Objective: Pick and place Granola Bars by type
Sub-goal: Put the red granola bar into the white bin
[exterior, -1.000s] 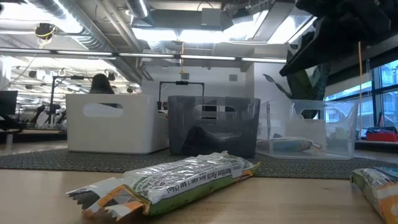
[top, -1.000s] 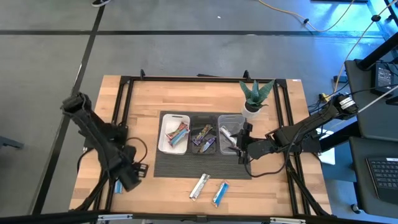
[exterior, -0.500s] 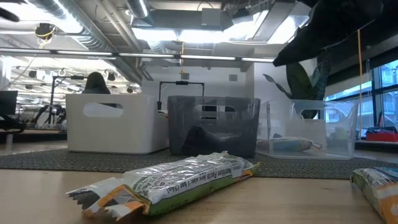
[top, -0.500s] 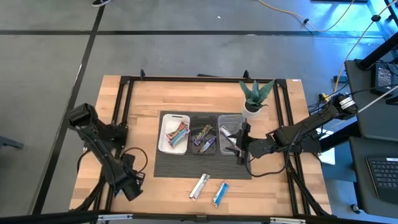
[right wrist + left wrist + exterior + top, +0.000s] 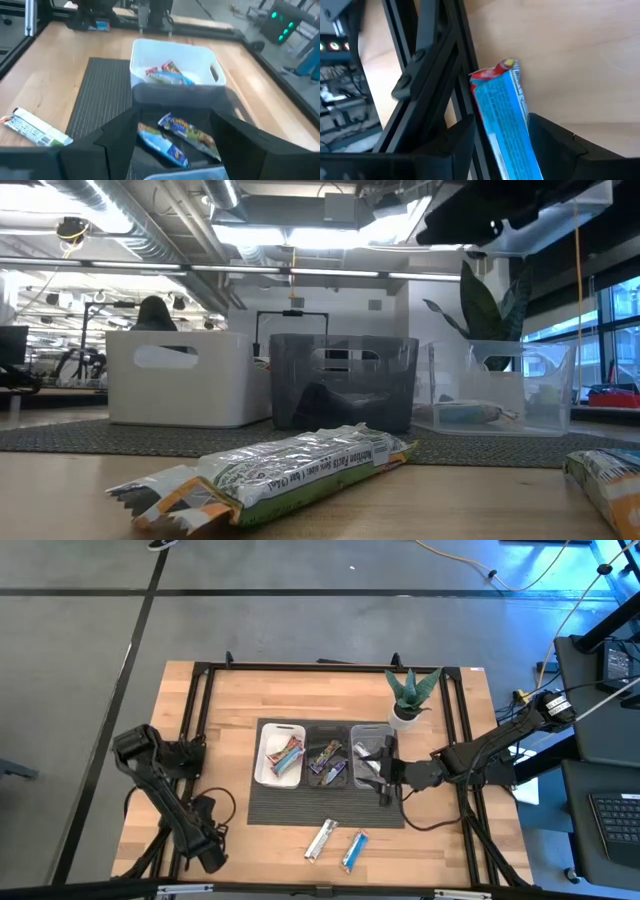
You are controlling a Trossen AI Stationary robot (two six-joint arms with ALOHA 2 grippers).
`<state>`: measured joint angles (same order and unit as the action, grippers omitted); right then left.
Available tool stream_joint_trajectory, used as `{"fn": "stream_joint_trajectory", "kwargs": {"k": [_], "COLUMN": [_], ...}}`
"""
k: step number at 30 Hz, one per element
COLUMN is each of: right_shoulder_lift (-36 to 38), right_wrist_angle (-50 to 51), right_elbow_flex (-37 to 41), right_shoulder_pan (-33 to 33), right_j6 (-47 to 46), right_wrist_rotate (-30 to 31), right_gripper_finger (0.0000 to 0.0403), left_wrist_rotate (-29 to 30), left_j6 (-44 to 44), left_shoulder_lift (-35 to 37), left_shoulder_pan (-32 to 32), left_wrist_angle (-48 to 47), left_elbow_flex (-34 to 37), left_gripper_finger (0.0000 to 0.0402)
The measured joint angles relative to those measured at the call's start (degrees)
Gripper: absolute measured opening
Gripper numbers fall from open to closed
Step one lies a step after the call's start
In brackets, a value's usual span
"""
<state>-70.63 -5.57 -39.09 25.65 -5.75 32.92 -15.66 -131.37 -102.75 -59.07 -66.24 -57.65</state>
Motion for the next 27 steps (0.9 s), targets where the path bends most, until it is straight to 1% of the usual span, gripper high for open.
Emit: {"fn": "stream_joint_trajectory", "kwargs": {"k": [5,11,13,17,20,27], "right_shoulder_lift": [0.00,0.00,0.00,0.00,0.00,0.00], "right_wrist_angle": [-1.61,-1.90,-1.90,-1.66,-1.03,0.95], "right_elbow_flex": [0.00,0.00,0.00,0.00,0.00,0.00], "right_shoulder_pan": [0.00,0.00,0.00,0.00,0.00,0.02], "right_j6": [2.92,3.27,3.25,3.26,2.97,1.32], "right_wrist_rotate": [-0.01,-0.01,-0.03,-0.05,-0.06,-0.17], "right_gripper_finger": [0.0248,0.0248,0.0248,0.0248,0.0248,0.0248], "left_wrist_rotate": [0.06,0.07,1.22,1.87,4.18,2.77], "left_j6": [1.85,2.64,1.99,1.42,1.66,2.92], "left_shoulder_lift": [-1.13,-1.16,-1.24,-1.21,-1.15,-1.23], "left_shoulder_pan": [0.36,1.71,2.21,2.40,2.38,2.27], "left_wrist_angle": [0.82,1.47,3.31,4.17,4.76,4.78], "left_elbow_flex": [0.12,0.15,0.06,0.06,0.07,0.02], "left_gripper_finger": [0.0174,0.0175,0.0173,0.0174,0.0175,0.0174]}}
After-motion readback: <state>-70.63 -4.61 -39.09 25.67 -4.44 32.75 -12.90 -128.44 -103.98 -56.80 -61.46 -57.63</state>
